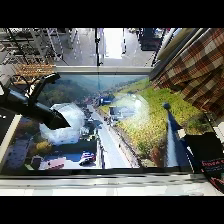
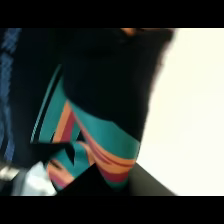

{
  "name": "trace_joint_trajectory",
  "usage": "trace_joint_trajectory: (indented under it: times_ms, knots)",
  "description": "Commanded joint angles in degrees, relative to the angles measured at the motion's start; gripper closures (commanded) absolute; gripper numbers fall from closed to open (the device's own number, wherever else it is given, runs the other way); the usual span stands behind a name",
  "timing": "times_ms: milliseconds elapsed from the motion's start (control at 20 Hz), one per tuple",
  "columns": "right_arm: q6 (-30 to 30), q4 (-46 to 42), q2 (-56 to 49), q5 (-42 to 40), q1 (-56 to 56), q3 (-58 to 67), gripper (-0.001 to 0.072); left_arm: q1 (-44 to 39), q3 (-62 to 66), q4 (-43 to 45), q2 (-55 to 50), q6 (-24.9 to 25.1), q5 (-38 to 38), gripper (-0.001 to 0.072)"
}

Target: Fold the clothes and pants, and hang the long-sleeved shirts on hangers.

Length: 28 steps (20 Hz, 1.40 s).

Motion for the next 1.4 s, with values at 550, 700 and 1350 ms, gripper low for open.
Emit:
trace_joint_trajectory:
  times_ms: [550,700,1350]
  knots:
    - [6.1,4.1,0.2,-4.9,1.8,3.3,0.0017,0.3,0.2,8.4,-0.2,-4.5,0.1,0.07]
    - [0.0,33.9,0.2,0.4,8.5,4.3,0.0079,2.3,0.2,34.1,-0.2,-8.9,4.4,0.0699]
    - [-9.0,21.9,0.6,-42.4,68.8,5.2,0.0204,15.8,0.2,44.0,-0.3,-24.5,19.0,0.0699]
